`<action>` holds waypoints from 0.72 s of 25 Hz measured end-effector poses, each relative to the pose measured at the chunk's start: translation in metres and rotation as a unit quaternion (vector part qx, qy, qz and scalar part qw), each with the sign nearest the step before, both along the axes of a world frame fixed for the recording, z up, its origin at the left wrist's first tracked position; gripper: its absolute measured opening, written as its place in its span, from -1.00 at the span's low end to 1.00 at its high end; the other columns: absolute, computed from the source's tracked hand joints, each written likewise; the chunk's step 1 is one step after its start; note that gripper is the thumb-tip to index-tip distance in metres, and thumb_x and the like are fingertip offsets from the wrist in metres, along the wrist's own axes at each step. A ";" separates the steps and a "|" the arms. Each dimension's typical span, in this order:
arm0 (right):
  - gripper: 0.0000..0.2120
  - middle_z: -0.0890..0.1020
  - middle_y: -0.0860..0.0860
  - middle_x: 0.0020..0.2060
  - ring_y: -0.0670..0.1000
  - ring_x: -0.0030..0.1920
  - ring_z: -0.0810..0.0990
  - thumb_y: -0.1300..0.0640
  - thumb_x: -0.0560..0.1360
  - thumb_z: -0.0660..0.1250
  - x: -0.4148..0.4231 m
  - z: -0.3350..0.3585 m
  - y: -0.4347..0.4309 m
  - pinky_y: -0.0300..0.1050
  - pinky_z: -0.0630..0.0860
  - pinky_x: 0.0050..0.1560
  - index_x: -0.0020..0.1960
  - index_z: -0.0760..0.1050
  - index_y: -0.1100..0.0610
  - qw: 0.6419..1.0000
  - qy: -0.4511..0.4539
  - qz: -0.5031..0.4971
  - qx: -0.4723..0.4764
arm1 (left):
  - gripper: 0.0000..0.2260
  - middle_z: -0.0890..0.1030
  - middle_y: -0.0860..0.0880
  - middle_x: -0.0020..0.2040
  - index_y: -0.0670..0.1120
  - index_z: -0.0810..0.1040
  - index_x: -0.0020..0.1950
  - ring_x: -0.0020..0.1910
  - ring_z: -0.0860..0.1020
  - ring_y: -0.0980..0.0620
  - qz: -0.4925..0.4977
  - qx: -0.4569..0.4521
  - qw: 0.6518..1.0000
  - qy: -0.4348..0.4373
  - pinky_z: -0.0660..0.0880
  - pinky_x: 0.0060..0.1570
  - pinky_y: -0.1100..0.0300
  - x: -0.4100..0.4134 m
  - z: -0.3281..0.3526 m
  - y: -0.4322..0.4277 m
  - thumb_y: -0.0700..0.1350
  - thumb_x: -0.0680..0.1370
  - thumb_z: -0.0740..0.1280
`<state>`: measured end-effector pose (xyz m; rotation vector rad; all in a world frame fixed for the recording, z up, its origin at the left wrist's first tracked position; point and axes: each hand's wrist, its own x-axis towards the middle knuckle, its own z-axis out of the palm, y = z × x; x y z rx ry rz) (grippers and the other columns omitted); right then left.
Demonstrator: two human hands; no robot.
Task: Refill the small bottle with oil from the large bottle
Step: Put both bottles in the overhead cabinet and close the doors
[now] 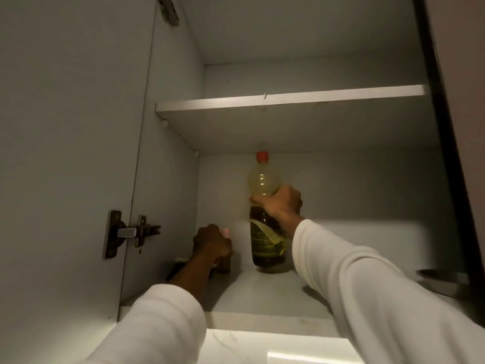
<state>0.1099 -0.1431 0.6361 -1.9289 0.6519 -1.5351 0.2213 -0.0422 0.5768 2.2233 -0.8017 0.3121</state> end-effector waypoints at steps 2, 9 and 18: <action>-0.41 0.62 0.08 0.01 0.05 -0.09 0.58 -0.11 0.26 0.59 0.009 -0.005 -0.005 -0.13 0.57 -0.09 0.15 0.52 0.17 1.000 0.010 0.003 0.009 | -0.64 0.56 -0.18 0.21 -0.21 0.45 0.30 0.10 0.61 -0.14 0.008 0.009 1.000 0.003 0.41 -0.43 0.26 0.010 0.000 -0.002 0.01 0.62 0.32; -0.37 0.61 0.12 0.11 0.08 0.00 0.58 -0.15 0.31 0.54 0.019 -0.013 -0.012 -0.12 0.54 -0.02 0.22 0.47 0.18 0.997 0.058 0.008 0.054 | -0.64 0.50 -0.22 0.33 -0.24 0.43 0.36 0.28 0.53 -0.19 0.010 0.009 0.999 -0.044 0.49 0.18 0.11 0.004 -0.005 0.001 -0.02 0.67 0.22; -0.49 0.62 0.03 0.05 0.05 0.01 0.60 -0.11 0.34 0.53 -0.070 -0.034 0.070 -0.11 0.58 -0.03 0.16 0.51 0.13 0.982 0.177 0.069 -0.014 | -0.41 0.51 -0.04 0.41 -0.06 0.43 0.47 0.34 0.52 -0.04 -0.107 -0.242 0.953 -0.150 0.49 0.25 0.17 -0.116 -0.031 0.159 0.05 0.48 0.49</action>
